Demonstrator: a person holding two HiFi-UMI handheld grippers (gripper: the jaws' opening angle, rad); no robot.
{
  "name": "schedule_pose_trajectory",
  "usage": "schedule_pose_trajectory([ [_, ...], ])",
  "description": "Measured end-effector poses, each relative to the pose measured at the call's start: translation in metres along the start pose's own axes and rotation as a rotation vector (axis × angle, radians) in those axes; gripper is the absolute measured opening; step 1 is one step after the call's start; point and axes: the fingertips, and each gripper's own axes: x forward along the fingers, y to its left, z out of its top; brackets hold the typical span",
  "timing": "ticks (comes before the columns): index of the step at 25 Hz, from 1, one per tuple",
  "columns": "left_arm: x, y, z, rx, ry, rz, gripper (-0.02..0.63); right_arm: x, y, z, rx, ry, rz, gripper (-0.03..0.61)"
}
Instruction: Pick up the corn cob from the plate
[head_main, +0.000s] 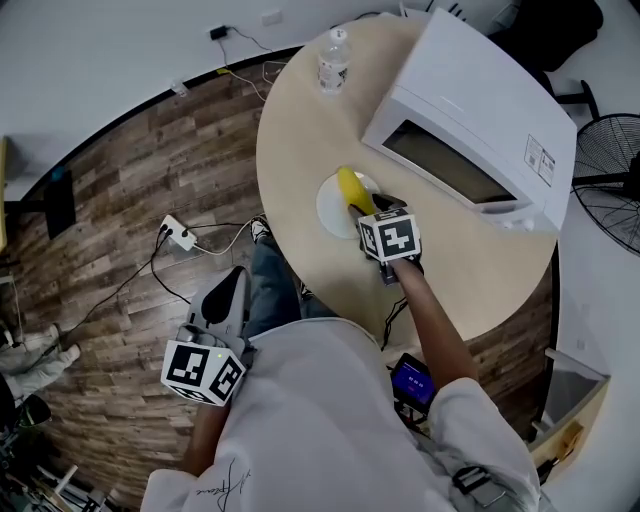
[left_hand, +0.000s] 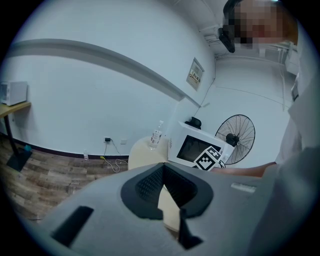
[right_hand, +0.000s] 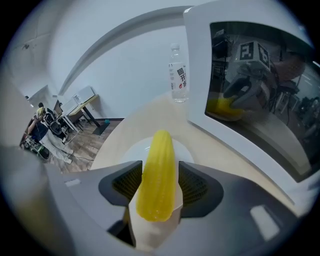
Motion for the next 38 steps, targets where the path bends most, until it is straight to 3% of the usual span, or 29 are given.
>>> schedule_pose_trajectory([
  [10, 0.001, 0.012, -0.003, -0.02, 0.006, 0.015, -0.006, 0.019, 0.004, -0.002, -0.006, 0.053, 0.009, 0.259],
  [13, 0.001, 0.015, -0.002, -0.021, 0.009, 0.016, -0.006, 0.024, 0.006, -0.002, -0.002, 0.065, 0.01, 0.305],
  [23, 0.002, 0.014, -0.004, -0.023, 0.037, -0.002, -0.006, 0.037, 0.001, -0.005, 0.016, 0.096, -0.032, 0.305],
  [28, 0.009, 0.014, -0.003, -0.025, 0.031, -0.015, -0.006, 0.039, -0.003, -0.001, 0.015, 0.094, -0.071, 0.275],
  [38, 0.007, 0.016, 0.001, -0.026, 0.013, -0.018, -0.006, 0.036, -0.002, -0.001, 0.037, 0.099, -0.058, 0.272],
])
